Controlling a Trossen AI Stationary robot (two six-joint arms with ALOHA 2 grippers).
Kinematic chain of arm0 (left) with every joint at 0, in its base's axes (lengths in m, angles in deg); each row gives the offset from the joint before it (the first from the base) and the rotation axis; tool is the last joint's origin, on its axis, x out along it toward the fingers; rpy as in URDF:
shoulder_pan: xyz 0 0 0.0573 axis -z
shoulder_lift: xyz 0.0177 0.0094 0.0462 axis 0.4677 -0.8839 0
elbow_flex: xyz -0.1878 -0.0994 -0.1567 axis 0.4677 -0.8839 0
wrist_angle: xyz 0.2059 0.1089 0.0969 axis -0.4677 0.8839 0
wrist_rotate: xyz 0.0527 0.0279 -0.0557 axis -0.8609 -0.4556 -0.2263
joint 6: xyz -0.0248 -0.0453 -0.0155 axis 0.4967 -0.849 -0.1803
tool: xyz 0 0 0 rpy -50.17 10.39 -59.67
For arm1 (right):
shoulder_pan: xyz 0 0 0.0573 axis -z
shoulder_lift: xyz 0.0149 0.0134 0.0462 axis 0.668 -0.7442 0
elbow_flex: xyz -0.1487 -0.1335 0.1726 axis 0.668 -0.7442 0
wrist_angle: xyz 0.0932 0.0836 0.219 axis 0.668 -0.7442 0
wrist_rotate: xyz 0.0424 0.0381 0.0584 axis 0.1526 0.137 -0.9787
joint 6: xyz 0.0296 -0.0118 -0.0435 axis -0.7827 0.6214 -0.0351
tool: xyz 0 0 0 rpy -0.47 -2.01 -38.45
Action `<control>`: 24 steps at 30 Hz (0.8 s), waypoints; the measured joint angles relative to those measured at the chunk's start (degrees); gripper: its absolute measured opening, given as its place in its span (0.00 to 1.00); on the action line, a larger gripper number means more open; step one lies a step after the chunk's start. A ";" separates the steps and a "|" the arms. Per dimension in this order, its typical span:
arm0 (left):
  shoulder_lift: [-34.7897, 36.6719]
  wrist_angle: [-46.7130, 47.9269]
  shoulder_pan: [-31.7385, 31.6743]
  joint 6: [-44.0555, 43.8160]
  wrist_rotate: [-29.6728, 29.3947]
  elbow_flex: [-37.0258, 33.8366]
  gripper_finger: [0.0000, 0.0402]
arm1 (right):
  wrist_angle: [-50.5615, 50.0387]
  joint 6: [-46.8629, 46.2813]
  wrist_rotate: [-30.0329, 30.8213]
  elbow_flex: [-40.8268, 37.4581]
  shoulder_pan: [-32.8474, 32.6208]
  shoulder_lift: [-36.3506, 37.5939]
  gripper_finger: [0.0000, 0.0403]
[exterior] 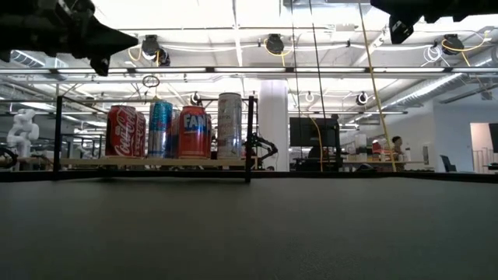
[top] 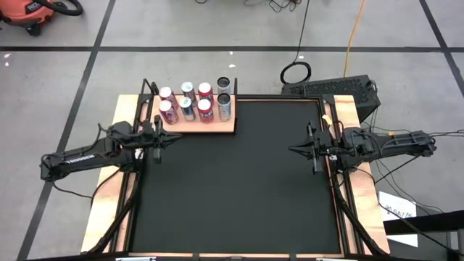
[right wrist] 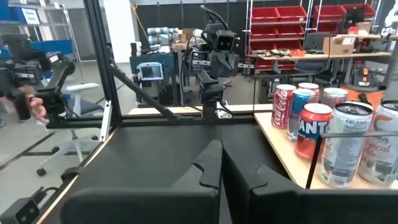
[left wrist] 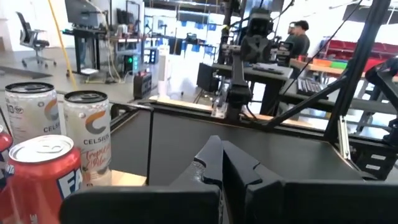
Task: Place canned beverage on shelf
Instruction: Return to Home Position
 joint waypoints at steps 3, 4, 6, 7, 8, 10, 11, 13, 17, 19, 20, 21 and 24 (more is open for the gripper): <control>3.20 -0.36 0.00 -0.01 0.11 -1.99 0.00 | 3.47 -1.19 1.05 -3.04 0.00 0.15 0.00; 4.26 -1.02 0.00 -0.04 0.11 -2.60 0.00 | 5.17 -2.02 1.67 -4.31 0.00 0.13 0.00; 6.28 -1.40 0.00 -0.03 0.13 -3.39 0.00 | 8.18 -3.23 1.77 -6.95 0.00 0.45 0.00; 7.25 -0.65 0.00 0.04 0.13 -3.54 0.00 | 9.38 -3.46 1.75 -8.12 0.00 0.77 0.00; 8.14 0.35 0.00 0.30 0.19 -3.59 0.00 | 10.01 -3.71 1.74 -9.11 0.00 1.18 0.00; 10.36 2.62 0.00 1.72 0.84 -3.59 0.00 | 10.45 -3.73 1.93 -11.15 0.01 2.65 0.00; 11.68 3.54 0.00 2.53 0.97 -3.59 0.00 | 10.61 -3.62 2.73 -12.08 0.03 3.60 0.00; 14.31 5.41 0.00 3.00 1.01 -3.59 0.00 | 11.12 -3.57 4.07 -13.62 0.11 6.09 0.00; 16.01 10.12 -0.02 3.02 1.65 -3.20 0.00 | 10.70 -2.90 4.52 -15.94 0.13 13.25 0.00; 16.01 10.79 -0.02 3.08 1.87 -3.17 0.00 | 9.16 -3.09 4.75 -16.40 0.13 16.99 0.00; 16.01 11.25 -0.02 3.09 1.88 -3.17 0.00 | 7.62 -3.24 4.80 -16.45 0.13 18.84 0.00; 16.01 11.45 -0.02 3.13 1.88 -3.17 0.00 | 5.68 -3.58 4.77 -16.49 0.13 20.47 0.00; 16.01 11.47 -0.02 5.02 1.87 -3.17 0.00 | 1.22 -3.88 4.78 -16.54 0.13 24.57 0.00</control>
